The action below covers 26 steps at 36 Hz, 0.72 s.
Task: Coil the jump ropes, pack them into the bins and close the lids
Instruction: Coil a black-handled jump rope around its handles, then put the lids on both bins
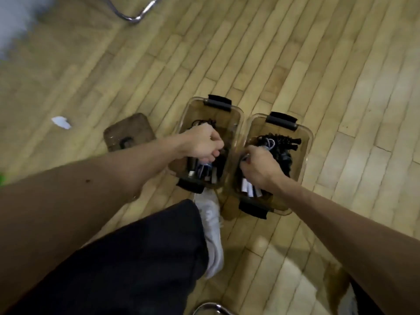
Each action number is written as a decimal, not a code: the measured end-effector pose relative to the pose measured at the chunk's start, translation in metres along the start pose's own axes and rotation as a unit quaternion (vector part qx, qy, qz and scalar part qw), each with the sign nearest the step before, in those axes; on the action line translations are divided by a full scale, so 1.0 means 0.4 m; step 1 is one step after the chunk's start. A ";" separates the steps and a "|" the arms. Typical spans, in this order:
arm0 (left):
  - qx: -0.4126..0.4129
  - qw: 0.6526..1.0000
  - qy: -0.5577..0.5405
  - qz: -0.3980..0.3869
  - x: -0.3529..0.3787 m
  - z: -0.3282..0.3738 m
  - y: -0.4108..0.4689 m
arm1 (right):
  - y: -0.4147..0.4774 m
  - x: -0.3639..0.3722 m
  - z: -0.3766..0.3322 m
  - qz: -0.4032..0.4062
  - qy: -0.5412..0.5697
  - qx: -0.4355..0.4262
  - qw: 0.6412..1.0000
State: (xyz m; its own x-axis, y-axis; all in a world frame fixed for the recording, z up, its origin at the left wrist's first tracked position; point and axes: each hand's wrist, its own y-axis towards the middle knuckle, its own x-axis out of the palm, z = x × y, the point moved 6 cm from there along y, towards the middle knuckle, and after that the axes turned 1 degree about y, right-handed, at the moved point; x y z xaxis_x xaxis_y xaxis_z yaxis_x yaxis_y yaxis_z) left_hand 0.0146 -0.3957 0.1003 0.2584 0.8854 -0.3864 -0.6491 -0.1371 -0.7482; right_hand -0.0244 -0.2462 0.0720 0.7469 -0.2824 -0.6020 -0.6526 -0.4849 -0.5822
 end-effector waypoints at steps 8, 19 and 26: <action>-0.177 0.943 -0.156 0.234 -0.248 -0.655 -0.214 | -0.053 0.313 -0.413 -0.179 0.034 -0.090 0.979; -0.285 0.875 -0.191 0.341 -0.273 -1.262 -0.230 | 0.074 0.748 -0.511 -0.299 0.041 0.044 0.952; -0.301 0.845 -0.249 0.364 -0.262 -1.356 -0.131 | 0.151 0.825 -0.473 -0.314 0.051 0.115 0.941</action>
State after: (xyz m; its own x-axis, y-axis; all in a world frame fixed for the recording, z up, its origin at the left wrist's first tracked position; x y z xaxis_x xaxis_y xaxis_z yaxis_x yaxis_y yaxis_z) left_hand 0.4097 -0.7224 -0.1124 -0.4838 0.5259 -0.6995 0.0144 -0.7944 -0.6072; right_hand 0.2066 -0.5253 -0.0586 0.9951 -0.0845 -0.0514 -0.0807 -0.3940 -0.9156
